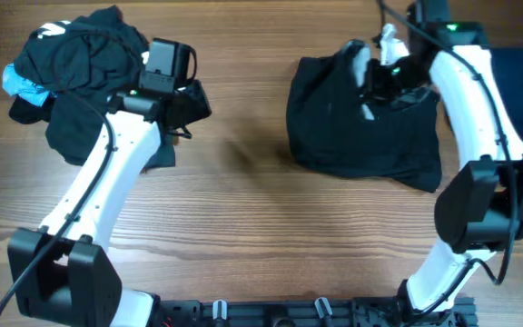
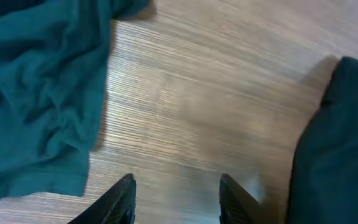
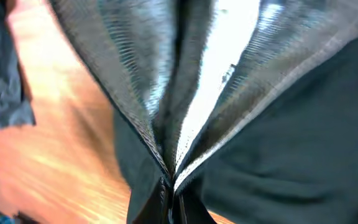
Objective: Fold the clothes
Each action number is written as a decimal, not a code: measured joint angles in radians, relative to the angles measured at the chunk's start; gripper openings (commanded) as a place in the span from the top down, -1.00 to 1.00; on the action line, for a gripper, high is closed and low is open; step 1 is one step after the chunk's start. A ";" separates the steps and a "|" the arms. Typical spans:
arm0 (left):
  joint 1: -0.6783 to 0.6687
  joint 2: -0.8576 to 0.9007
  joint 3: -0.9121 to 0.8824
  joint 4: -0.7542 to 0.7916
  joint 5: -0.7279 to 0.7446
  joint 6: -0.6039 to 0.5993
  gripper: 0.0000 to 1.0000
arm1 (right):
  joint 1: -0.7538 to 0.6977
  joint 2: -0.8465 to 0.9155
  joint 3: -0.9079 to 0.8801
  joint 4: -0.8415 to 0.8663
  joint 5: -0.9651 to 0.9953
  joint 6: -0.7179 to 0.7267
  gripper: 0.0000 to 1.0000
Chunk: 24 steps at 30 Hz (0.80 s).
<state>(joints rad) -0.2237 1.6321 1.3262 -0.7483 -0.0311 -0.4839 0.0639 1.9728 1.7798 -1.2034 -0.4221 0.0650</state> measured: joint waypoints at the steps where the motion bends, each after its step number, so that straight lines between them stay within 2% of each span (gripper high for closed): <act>1: 0.019 0.000 0.000 0.000 0.003 0.000 0.15 | 0.036 0.000 0.005 0.004 -0.008 -0.003 0.91; 8: 0.171 0.000 0.000 0.000 0.014 0.000 0.17 | 0.266 0.000 0.103 0.040 -0.048 0.014 0.92; 14: 0.309 0.000 0.000 -0.001 0.064 0.010 0.23 | 0.393 0.000 0.184 0.130 -0.061 0.074 0.92; 21: 0.362 0.000 0.000 -0.005 0.093 0.038 0.24 | 0.507 0.000 0.185 0.311 -0.069 0.193 0.91; 24: 0.369 0.000 0.000 -0.005 0.093 0.038 0.24 | 0.531 0.000 0.185 0.327 -0.076 0.229 0.91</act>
<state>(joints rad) 0.1455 1.6321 1.3262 -0.7532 0.0620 -0.4461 0.5953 1.9724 1.9644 -0.8764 -0.4976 0.2939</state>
